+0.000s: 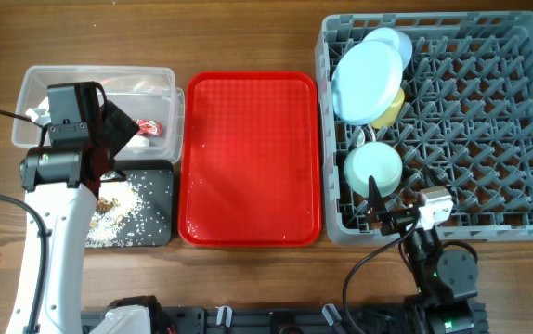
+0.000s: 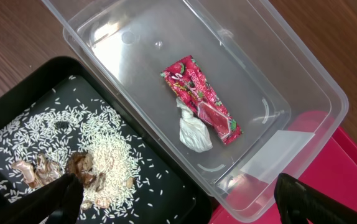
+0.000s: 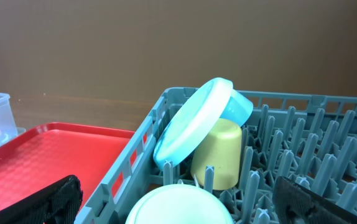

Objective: Sort waste into correct bins and load items into the dishwasher rack

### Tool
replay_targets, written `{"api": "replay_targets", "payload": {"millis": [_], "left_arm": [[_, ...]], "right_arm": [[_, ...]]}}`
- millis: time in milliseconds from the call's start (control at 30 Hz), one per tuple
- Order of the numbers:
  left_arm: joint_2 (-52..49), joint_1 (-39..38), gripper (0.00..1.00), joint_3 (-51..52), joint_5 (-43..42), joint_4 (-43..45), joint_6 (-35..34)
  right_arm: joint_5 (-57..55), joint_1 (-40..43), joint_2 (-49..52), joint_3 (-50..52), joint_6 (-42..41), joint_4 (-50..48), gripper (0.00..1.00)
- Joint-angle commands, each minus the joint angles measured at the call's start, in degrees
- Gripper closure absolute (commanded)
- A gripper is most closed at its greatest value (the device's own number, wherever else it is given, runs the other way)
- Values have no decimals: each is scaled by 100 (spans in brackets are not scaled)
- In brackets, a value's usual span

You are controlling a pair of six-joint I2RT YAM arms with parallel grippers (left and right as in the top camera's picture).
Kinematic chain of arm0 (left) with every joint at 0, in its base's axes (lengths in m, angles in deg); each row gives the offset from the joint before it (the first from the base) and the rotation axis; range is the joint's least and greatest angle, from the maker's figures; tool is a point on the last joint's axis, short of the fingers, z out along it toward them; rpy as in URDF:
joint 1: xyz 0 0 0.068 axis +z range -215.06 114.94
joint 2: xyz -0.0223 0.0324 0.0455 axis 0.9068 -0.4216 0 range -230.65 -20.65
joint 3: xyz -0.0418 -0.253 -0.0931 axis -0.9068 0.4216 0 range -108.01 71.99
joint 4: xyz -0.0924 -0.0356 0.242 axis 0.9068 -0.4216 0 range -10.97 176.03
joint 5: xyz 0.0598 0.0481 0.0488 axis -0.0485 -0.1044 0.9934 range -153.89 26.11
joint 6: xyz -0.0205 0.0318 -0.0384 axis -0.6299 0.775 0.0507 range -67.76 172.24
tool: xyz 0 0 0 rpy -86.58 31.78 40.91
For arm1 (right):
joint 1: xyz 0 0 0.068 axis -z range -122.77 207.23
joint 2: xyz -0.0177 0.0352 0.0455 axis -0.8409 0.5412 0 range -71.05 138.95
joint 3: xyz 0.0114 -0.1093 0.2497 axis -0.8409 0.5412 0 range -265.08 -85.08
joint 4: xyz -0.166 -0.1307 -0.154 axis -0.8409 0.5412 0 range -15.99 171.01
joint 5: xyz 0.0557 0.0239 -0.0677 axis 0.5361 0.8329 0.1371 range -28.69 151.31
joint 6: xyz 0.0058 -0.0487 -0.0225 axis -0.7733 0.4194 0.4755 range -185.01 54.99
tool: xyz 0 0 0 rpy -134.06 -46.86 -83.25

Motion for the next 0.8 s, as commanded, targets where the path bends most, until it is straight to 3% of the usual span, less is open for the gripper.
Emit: {"api": "replay_targets", "payload": {"millis": [0, 767], "left_arm": [[337, -35, 0, -48, 28, -22, 90], [4551, -219, 0, 42, 146, -28, 111]], "right_arm": [[94, 35, -68, 7, 52, -28, 0], [94, 35, -68, 7, 52, -28, 0]]}}
